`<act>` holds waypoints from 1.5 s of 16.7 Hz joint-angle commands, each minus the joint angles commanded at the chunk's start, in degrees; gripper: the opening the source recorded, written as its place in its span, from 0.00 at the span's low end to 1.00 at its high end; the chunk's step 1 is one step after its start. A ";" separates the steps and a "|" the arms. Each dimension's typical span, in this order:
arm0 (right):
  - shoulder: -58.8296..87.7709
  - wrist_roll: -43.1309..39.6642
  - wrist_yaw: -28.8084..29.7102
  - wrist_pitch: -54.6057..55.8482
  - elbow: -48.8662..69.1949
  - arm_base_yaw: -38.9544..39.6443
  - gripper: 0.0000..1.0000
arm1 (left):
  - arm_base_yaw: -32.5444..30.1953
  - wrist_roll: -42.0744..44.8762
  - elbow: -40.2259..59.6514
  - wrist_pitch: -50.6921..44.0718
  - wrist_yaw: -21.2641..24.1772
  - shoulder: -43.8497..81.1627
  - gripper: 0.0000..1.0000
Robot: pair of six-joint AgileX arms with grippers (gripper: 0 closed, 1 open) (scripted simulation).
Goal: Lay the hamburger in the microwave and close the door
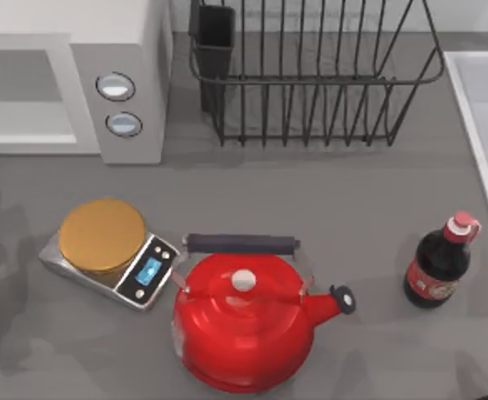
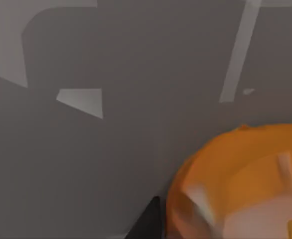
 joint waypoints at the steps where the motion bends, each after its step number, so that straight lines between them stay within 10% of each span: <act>1: 0.00 0.00 0.00 0.00 0.00 0.00 1.00 | 0.00 0.00 0.00 0.00 0.00 0.00 0.00; 15: 0.00 0.00 0.00 0.00 0.00 0.00 1.00 | -0.30 -1.32 14.60 -26.20 0.17 -11.19 0.00; 25: 0.00 0.00 0.00 0.00 0.00 0.00 1.00 | -1.00 -4.30 14.95 -21.14 1.75 -10.69 0.00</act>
